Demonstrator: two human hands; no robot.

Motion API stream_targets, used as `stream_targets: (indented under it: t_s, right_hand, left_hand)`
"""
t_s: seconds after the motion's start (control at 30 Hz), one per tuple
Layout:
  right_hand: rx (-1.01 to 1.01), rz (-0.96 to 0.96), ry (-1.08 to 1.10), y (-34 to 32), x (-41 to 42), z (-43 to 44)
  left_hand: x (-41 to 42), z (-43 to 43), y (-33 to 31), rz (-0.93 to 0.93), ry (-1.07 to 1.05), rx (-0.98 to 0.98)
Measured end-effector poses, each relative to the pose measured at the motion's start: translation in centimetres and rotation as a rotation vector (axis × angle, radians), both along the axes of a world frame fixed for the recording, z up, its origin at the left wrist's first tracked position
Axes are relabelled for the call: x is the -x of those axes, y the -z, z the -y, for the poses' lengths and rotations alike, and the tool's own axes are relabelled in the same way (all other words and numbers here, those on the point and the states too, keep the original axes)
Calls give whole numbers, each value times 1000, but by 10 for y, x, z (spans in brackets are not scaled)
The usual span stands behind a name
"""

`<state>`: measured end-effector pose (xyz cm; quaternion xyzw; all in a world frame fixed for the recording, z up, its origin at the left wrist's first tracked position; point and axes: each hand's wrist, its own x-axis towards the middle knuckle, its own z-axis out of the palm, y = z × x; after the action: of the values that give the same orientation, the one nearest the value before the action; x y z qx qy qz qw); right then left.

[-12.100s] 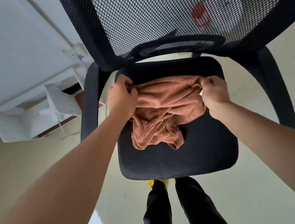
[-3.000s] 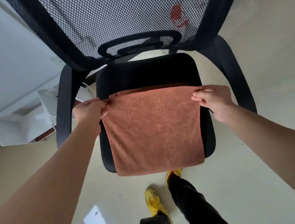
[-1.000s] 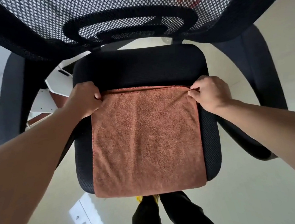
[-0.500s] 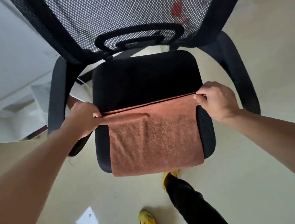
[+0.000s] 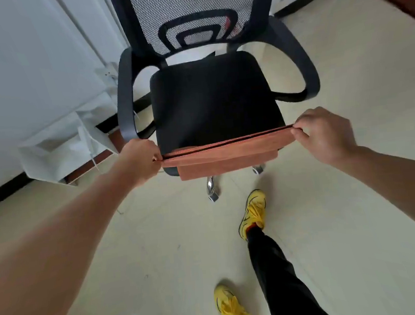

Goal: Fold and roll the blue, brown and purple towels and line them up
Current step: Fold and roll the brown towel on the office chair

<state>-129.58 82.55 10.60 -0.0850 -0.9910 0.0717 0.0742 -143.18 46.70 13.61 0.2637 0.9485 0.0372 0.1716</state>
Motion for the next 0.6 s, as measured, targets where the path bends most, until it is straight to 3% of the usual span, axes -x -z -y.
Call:
stream_targets:
  t_s: [0.27, 0.6]
  right_hand:
    - [18, 29, 52, -44, -89, 30]
    - [45, 22, 42, -43, -84, 32]
  left_hand:
    - [-71, 28, -49, -20, 12, -52]
    - [-69, 35, -43, -28, 12, -65]
